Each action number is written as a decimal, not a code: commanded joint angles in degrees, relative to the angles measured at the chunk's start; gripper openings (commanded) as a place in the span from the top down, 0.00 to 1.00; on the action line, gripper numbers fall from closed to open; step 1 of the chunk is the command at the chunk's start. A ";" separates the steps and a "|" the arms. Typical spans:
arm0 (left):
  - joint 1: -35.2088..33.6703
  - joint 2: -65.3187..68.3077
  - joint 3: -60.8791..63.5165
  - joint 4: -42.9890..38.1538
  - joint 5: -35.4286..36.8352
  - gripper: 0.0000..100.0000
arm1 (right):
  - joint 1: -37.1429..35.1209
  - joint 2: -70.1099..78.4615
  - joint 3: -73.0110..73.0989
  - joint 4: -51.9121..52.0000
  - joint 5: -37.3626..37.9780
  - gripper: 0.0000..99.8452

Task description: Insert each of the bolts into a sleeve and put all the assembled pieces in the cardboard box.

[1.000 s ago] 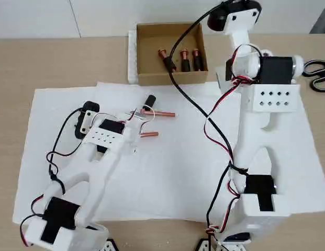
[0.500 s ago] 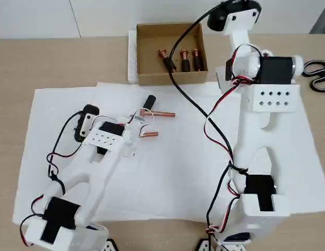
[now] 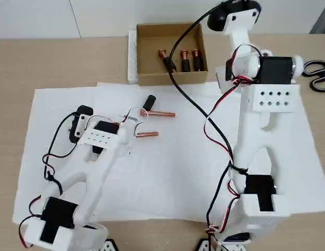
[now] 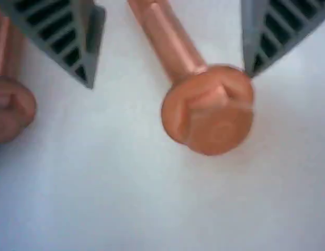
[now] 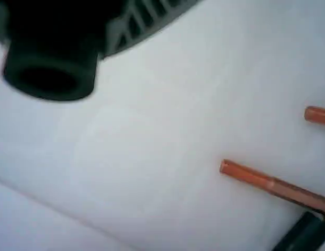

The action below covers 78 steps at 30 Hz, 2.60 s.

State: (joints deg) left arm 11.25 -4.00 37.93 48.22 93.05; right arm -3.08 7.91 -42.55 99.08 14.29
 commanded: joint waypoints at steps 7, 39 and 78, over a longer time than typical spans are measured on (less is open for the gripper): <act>-0.62 4.40 -1.27 -3.78 -1.49 0.84 | -0.22 -3.74 -0.18 0.22 -0.44 1.00; -0.44 5.27 -29.49 32.09 -22.42 0.99 | -0.22 -3.74 -0.18 0.22 -0.44 1.00; -7.21 5.71 -38.46 46.42 -98.11 0.99 | -0.22 -3.74 -0.26 0.22 -0.53 1.00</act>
State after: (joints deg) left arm 4.40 2.33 3.12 96.66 -4.70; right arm -3.08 7.91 -42.55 99.08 14.29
